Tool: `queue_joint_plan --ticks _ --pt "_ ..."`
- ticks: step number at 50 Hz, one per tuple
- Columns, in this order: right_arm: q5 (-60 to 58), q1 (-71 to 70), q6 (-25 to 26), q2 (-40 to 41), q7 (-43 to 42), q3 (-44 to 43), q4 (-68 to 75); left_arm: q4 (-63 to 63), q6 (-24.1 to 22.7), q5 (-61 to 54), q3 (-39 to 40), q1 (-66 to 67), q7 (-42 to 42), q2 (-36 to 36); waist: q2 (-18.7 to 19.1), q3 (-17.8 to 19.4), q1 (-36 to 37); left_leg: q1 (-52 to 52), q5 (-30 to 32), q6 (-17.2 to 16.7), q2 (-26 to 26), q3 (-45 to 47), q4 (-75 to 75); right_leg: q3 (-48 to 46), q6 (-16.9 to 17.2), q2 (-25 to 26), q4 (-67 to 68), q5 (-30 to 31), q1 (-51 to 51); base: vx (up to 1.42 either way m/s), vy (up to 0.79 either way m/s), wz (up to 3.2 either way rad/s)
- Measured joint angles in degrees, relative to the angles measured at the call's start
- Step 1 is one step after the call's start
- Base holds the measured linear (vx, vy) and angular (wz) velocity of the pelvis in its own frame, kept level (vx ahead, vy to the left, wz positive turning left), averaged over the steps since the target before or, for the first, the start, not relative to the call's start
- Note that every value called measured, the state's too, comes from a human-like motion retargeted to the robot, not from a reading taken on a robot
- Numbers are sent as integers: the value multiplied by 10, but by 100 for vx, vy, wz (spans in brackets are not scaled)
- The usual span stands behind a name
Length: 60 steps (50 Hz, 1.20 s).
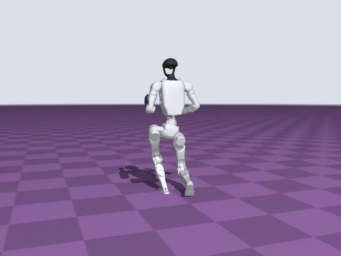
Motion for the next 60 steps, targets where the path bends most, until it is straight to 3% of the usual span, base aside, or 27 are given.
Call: queue_joint_plan --ticks 2,5,8,11,15,18,22,25,27,30,34,37,41,45,48,51,56,60 --pt "-2 55 3 11 22 8 75 -13 -1 34 6 -95 42 -3 -2 -56 -59 -15 0 0 -15 -6 -27 36 -18 -27 82 -1 -132 -8 5 105" --pt "21 124 -6 1 42 8 131 -26 6 51 23 -208 83 1 23 -104 -123 27 0 0 -18 -20 -94 80 -44 -34 114 -42 -292 2 10 -5" --pt "59 177 -16 -28 52 -18 121 -25 3 47 36 -254 86 12 69 -127 -143 92 0 -29 22 -26 -148 63 -58 8 19 -99 -389 10 1 -99" --pt "82 198 -22 -43 50 -48 92 -12 -10 37 31 -240 65 23 119 -149 -123 114 3 -70 97 -16 -142 19 -53 94 -136 -122 -439 6 -8 -131" --pt "94 168 -28 -41 25 -73 41 27 -15 1 12 -149 15 18 165 -154 -65 123 2 -99 201 -16 -33 -29 -60 201 -234 -114 -408 2 -8 -110" --pt "89 88 -32 -28 -7 -81 -13 75 6 -37 8 -35 -32 12 190 -121 -8 137 18 -106 291 -31 133 -56 -106 275 -201 -127 -336 0 -7 -93" --pt "28 -72 -26 -34 -62 -98 -95 138 43 -62 19 113 -79 12 211 -100 95 32 44 -76 410 -60 358 -66 -165 367 -221 -132 -283 -10 -7 -98" --pt "-21 -185 -14 -60 -98 -107 -134 142 57 -75 45 198 -100 21 204 -111 159 -100 11 -41 439 -88 408 -56 -169 401 -271 -132 -252 -4 -3 -44" --pt "-27 -224 -7 -72 -112 -105 -148 120 55 -92 61 236 -108 24 182 -123 168 -182 0 -25 406 -85 353 -47 -151 383 -295 -132 -228 2 1 53" --pt "-13 -226 -5 -72 -108 -90 -153 85 46 -116 70 256 -109 25 131 -146 140 -257 0 -24 306 -51 195 -42 -103 313 -296 -132 -205 7 5 138" --pt "8 -158 -3 -53 -75 -52 -118 50 36 -118 56 206 -83 21 73 -160 78 -238 13 -42 175 -6 10 -28 -45 205 -253 -110 -167 9 8 135" --pt "7 -86 1 -37 -43 -21 -51 26 22 -100 47 131 -44 10 48 -142 35 -179 17 -26 103 10 -14 -15 -18 136 -177 -91 -119 4 7 76" --pt "-14 21 9 -5 -6 8 77 -14 7 -27 42 -17 33 -2 24 -125 -37 -123 0 0 37 20 -1 13 1 48 -3 -13 -133 -8 3 61" --pt "-22 107 7 9 18 7 164 -39 8 33 43 -174 100 8 12 -128 -117 -47 0 0 -6 9 -63 77 -17 -10 131 16 -246 -7 3 34" --pt "2 157 -4 -10 28 -6 171 -37 13 37 48 -240 119 19 30 -132 -149 38 0 0 -13 -4 -134 110 -39 -11 130 -27 -339 4 9 -49" --pt "31 189 -11 -31 34 -26 154 -24 12 33 48 -262 114 24 57 -136 -155 113 0 -16 5 -11 -187 98 -51 16 44 -81 -402 10 3 -85" --pt "52 191 -15 -48 26 -54 115 10 -4 23 32 -235 81 31 104 -150 -120 155 1 -62 86 -1 -179 40 -50 109 -151 -125 -445 4 -7 -87" --pt "52 140 -17 -46 -1 -60 83 48 -2 -12 14 -152 35 21 129 -145 -72 154 0 -77 163 -2 -68 -6 -77 170 -184 -129 -407 -2 -9 -68"
